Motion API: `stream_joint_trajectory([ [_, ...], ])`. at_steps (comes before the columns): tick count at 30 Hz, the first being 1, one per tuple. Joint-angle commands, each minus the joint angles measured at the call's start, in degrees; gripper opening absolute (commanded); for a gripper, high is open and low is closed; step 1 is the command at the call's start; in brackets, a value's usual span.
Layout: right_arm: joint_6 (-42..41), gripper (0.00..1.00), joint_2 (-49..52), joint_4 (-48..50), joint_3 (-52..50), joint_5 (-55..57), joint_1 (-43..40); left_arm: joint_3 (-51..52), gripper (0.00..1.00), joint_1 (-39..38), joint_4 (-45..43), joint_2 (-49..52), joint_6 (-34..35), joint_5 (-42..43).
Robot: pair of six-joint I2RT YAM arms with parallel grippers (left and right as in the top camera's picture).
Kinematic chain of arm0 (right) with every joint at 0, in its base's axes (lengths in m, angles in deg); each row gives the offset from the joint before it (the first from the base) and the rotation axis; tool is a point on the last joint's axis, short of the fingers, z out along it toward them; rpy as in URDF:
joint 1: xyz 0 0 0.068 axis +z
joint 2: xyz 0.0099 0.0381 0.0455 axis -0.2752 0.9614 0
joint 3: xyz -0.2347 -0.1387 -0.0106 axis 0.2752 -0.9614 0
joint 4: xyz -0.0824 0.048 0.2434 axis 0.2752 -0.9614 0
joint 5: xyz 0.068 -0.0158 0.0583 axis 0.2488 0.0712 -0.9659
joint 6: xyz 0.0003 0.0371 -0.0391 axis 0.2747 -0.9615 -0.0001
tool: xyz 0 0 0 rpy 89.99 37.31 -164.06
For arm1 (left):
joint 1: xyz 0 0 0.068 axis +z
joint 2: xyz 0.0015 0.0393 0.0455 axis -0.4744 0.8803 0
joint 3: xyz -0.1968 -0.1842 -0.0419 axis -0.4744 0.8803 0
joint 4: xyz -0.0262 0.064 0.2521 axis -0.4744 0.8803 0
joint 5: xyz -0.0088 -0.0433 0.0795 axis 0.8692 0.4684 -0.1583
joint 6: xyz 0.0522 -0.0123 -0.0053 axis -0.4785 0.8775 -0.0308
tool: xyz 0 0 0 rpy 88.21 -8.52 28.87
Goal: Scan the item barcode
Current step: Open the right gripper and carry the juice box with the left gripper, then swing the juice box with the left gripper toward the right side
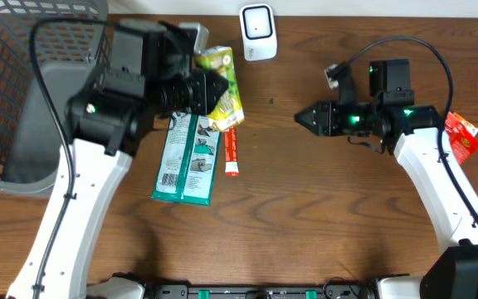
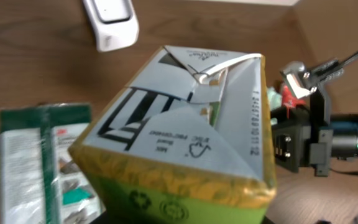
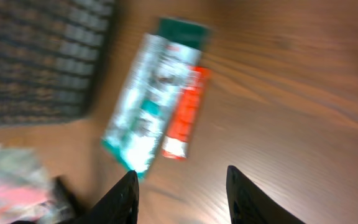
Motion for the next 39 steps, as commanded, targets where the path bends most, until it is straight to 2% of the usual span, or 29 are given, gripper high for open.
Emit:
stream_joint_trajectory([
  [1, 2.1, 0.41, -0.7, -2.9, 0.5, 14.1, 0.0, -10.3, 0.07, 0.0, 5.2, 5.5, 0.7, -5.2],
  [7, 2.1, 0.53, -0.7, -8.5, 0.3, 20.8, 0.3, -26.4, 0.07, -0.3, 15.0, 18.2, -1.5, -9.7],
  [10, 2.1, 0.78, -0.7, -8.9, -0.5, 20.7, 0.2, -28.1, 0.07, -1.5, 13.0, 22.9, -5.2, -13.8],
  [12, 2.2, 0.99, -0.7, -9.3, -0.9, 20.8, 0.2, -28.1, 0.07, -3.1, 9.5, 27.7, -5.6, -19.5],
  [17, 2.0, 0.99, -0.7, -9.2, -0.9, 20.6, 0.2, -28.1, 0.07, -5.2, 2.4, 35.0, -8.8, -26.5],
  [20, 0.7, 0.99, -0.7, -8.6, -0.9, 20.1, 0.3, -28.1, 0.07, -5.3, -1.4, 38.9, -13.2, -27.3],
  [23, 0.7, 0.99, -0.7, -8.6, -0.9, 20.1, 0.3, -28.1, 0.07, -5.2, -5.4, 41.7, -14.8, -30.8],
  [29, 0.7, 0.99, -0.7, -8.6, -0.9, 20.1, 0.3, -28.3, 0.07, -5.5, -12.9, 42.5, -24.4, -32.3],
  [35, 0.7, 0.99, -0.7, -8.6, -0.9, 20.1, 0.3, -28.3, 0.07, -5.5, -23.7, 44.0, -26.6, -32.5],
  [39, 0.7, 0.99, -0.7, -8.6, -0.9, 20.1, 0.3, -28.3, 0.07, -5.8, -31.6, 48.3, -31.1, -36.9],
])
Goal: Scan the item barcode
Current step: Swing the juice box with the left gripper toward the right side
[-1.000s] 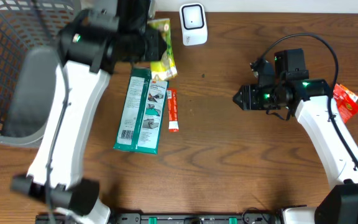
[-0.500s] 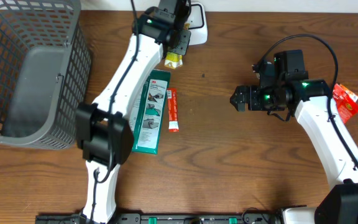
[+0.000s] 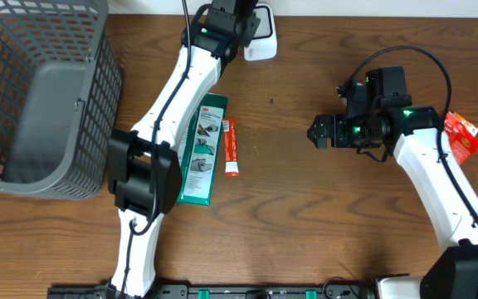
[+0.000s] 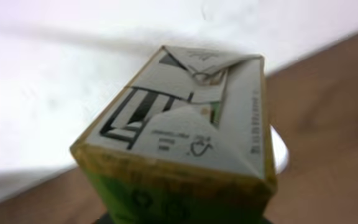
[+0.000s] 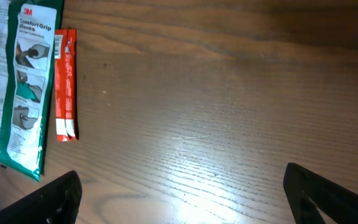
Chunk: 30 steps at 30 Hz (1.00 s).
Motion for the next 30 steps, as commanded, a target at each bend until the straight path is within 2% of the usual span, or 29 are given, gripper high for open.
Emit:
stream_joint_trajectory([
  [1, -0.5, 0.99, -0.7, 0.1, -0.5, 0.1, 0.3, -1.9, 0.07, -0.4, -4.4, 4.2, -6.6, -6.4],
  [10, -0.5, 0.99, -0.7, 0.1, -0.5, 0.1, 0.3, -1.9, 0.07, -1.6, -11.3, 10.6, -21.1, -13.7],
  [30, -0.5, 0.99, -0.7, 0.1, -0.5, 0.1, 0.3, -1.9, 0.07, -5.7, -14.1, 10.3, -26.7, -17.2],
])
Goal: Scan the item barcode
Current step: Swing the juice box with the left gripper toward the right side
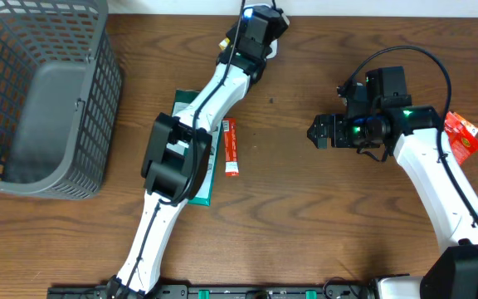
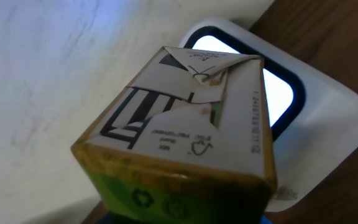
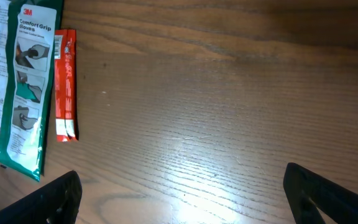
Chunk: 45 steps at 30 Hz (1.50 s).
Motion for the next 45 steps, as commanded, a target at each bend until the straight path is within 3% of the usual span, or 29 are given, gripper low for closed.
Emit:
stream_joint_trajectory([
  [1, -0.5, 0.99, -0.7, 0.1, -0.5, 0.1, 0.3, -1.6, 0.07, -0.9, -0.9, -3.7, -1.2, -1.7],
  [6, -0.5, 0.99, -0.7, 0.1, -0.5, 0.1, 0.3, -1.6, 0.07, -1.6, 1.1, -6.9, 3.8, -6.3],
  [13, -0.5, 0.99, -0.7, 0.1, -0.5, 0.1, 0.3, -1.6, 0.08, -3.1, 18.2, -17.1, 24.9, -4.0],
  [19, -0.5, 0.99, -0.7, 0.1, -0.5, 0.1, 0.3, -1.6, 0.08, -2.8, 37.3, -25.3, 42.4, 21.2],
  [24, -1.1, 0.99, -0.7, -0.1, -0.5, -3.0, 0.3, -1.3, 0.12, -2.9, 46.8, -26.1, 49.9, 42.5],
  [27, -0.9, 0.99, -0.7, -2.1, -0.1, -4.2, -0.3, -0.4, 0.12, -2.9, 47.6, -25.5, 51.9, 46.1],
  [31, -2.1, 0.86, -2.0, -7.6, 3.6, -4.2, -7.1, 0.2, 0.09, -3.7, 46.8, -23.8, 55.6, 47.1],
  [35, -2.2, 0.87, -4.9, -9.1, 4.3, -6.7, -17.1, 0.2, 0.09, -6.1, 43.4, -20.1, 56.1, 47.1],
  [39, -1.9, 0.9, -5.6, -11.7, 4.2, -7.2, -24.5, 0.2, 0.09, -9.6, 36.1, -14.0, 60.8, 47.1],
  [45, -0.9, 0.93, -5.6, -11.5, 3.1, -7.0, -26.4, 0.2, 0.09, -15.6, 24.4, -5.4, 63.4, 47.1],
])
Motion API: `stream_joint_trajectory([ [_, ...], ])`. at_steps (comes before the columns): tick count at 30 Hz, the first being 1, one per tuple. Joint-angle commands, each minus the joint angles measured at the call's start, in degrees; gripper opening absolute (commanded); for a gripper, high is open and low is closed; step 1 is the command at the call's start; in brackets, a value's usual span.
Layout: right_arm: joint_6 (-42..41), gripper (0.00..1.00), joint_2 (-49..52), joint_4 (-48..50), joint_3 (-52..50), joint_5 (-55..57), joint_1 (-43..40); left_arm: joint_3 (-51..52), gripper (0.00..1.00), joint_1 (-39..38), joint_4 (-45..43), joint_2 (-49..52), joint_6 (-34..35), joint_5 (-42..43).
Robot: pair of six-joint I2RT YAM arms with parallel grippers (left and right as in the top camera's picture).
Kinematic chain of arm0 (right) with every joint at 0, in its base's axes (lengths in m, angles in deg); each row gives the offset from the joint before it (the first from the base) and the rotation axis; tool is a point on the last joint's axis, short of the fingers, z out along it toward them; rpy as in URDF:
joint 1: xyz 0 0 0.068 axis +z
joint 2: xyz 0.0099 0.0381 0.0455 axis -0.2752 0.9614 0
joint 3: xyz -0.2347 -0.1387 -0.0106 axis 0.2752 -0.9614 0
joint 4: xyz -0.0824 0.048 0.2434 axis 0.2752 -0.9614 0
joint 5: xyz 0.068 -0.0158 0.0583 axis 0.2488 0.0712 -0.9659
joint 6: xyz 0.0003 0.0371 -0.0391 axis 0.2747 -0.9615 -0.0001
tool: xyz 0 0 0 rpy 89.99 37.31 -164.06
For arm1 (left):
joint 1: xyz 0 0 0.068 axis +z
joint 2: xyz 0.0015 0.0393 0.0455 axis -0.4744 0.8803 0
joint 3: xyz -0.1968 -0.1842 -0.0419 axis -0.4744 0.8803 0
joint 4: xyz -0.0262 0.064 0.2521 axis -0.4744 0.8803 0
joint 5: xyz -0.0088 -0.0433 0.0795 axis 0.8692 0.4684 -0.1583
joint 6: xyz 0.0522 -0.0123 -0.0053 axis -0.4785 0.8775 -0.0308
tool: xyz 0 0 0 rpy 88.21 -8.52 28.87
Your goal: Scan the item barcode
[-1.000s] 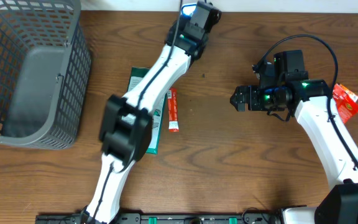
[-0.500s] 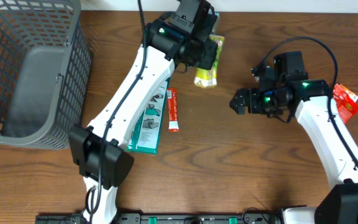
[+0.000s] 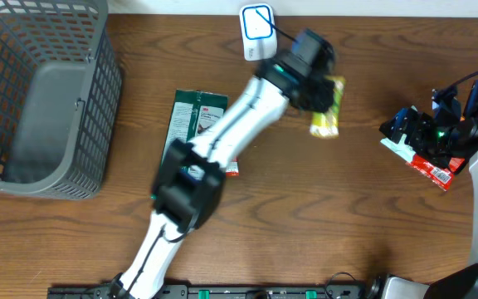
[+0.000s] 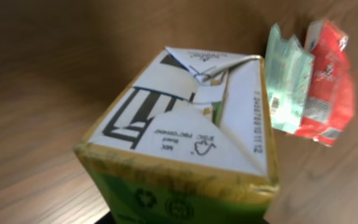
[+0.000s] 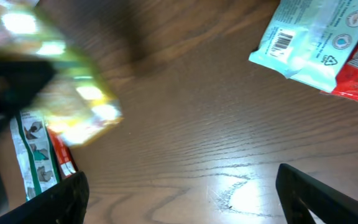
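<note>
A yellow-green drink carton hangs over the table right of centre, with my left gripper shut on it. In the left wrist view the carton's folded white end fills the frame and hides the fingers. The white barcode scanner stands at the back edge, left of the carton. My right gripper is open and holds nothing. It hovers at the right, beside a teal-and-red snack pack. The right wrist view shows the carton as a blur.
A grey mesh basket stands at the far left. A green glove pack and a red tube lie left of centre, partly under my left arm. The teal pack shows a barcode and overlaps a red pack.
My left gripper has carried the carton from right in front of the scanner to a spot right of it, over the table. My right arm has moved right, close to the snack pack.
First my left gripper held the carton above the glove pack at the left. Then it was up at the back by the scanner, then with the carton's end facing the scanner window. Now the carton is away to the right, and my right gripper has drawn back rightward.
</note>
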Motion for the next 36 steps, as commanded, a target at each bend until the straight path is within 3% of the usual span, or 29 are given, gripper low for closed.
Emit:
stream_joint_trajectory([
  [1, 0.6, 0.94, -0.3, 0.1, -0.1, -1.0, 0.0, -0.4, 0.09, -4.1, -4.7, 3.8, 2.7, 1.7],
  [4, 0.6, 0.94, -0.3, 0.1, -0.1, -0.5, -0.1, -0.4, 0.14, -6.5, -8.5, 5.6, 2.7, 1.5],
  [5, 0.6, 0.95, -0.3, 0.1, -0.1, -0.5, 0.0, -0.4, 0.22, -7.2, -9.5, 5.8, 2.6, 1.2],
  [7, 0.6, 0.97, -0.3, 0.0, -0.1, -0.5, 0.1, -0.4, 0.5, -8.1, -10.8, 5.9, 2.0, 0.3],
  [10, 0.6, 0.99, -0.3, -0.2, -0.1, -0.4, 0.7, -0.7, 0.68, -8.5, -11.6, 5.2, -1.3, -0.3],
  [15, 1.8, 0.99, -0.3, -0.5, -0.1, 0.3, 1.9, -1.4, 0.79, -7.1, -8.4, 1.5, -1.7, -4.3],
  [22, 1.9, 0.99, -0.2, -0.6, -0.3, 0.3, 4.6, -1.4, 0.79, -2.3, 1.8, -8.3, -2.1, -12.7],
  [25, 1.9, 0.91, -0.2, -0.1, -1.3, 0.5, 7.6, -1.4, 0.71, 1.4, 10.5, -13.2, -2.1, -13.6],
  [28, 1.4, 0.7, 0.1, 1.5, -3.8, 3.1, 10.8, -1.4, 0.49, 4.7, 18.4, -16.4, -2.1, -13.6],
  [29, 0.1, 0.62, 0.2, 2.6, -5.1, 4.8, 12.0, -1.4, 0.45, 5.7, 20.7, -17.1, -2.1, -13.6],
  [30, -1.5, 0.58, 0.4, 4.2, -6.8, 6.4, 13.1, -1.4, 0.45, 6.9, 23.3, -17.8, -2.6, -13.6],
  [35, -7.3, 0.17, 0.5, 17.9, -16.4, 14.2, 17.0, -1.3, 0.45, 13.0, 32.6, -18.4, -6.2, -13.6],
  [36, -8.2, 0.15, 0.5, 20.9, -18.1, 16.4, 17.3, -1.3, 0.45, 14.2, 34.0, -18.4, -6.2, -13.6],
])
